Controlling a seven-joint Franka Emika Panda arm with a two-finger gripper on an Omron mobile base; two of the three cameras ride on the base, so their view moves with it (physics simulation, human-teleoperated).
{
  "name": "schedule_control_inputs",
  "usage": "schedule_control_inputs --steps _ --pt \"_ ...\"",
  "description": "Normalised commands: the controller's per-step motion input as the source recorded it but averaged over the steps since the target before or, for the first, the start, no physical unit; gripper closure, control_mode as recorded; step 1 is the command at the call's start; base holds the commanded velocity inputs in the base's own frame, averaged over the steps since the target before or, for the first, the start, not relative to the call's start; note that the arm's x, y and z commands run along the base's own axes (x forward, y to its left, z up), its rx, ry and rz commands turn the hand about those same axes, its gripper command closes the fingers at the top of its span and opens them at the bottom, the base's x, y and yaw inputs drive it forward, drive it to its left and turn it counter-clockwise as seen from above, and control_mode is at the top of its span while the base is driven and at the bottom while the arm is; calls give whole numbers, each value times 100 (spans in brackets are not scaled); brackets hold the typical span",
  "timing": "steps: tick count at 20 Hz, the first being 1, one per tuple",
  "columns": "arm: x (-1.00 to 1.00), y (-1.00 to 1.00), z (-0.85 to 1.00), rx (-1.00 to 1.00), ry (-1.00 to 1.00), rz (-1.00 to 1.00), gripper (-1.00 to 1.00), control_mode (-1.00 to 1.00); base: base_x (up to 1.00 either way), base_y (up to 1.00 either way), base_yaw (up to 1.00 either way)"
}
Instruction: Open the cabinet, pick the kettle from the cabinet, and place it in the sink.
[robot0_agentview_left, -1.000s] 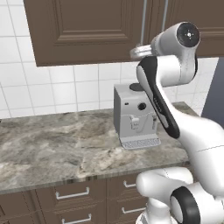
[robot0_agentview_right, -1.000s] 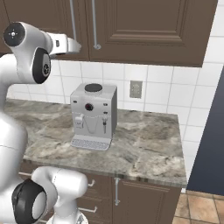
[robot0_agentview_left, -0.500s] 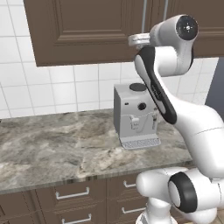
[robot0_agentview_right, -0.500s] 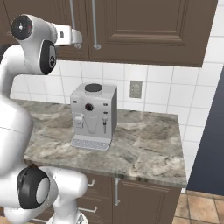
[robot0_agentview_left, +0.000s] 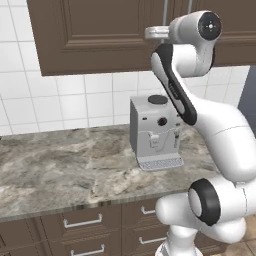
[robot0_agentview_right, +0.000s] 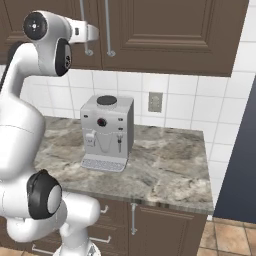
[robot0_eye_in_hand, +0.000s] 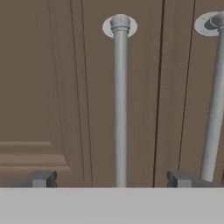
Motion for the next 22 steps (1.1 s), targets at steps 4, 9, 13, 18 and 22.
schedule_control_inputs --steps 4,9,13,18,22 --pt "39 -2 16 5 0 0 -100 -100 0 0 0" --pt "39 -1 5 5 0 0 -100 -100 0 0 0" --pt "38 0 0 5 0 0 -100 -100 0 0 0" --pt "37 1 -5 7 0 0 -100 -100 0 0 0" --pt "39 1 -6 6 0 0 -100 -100 0 0 0"
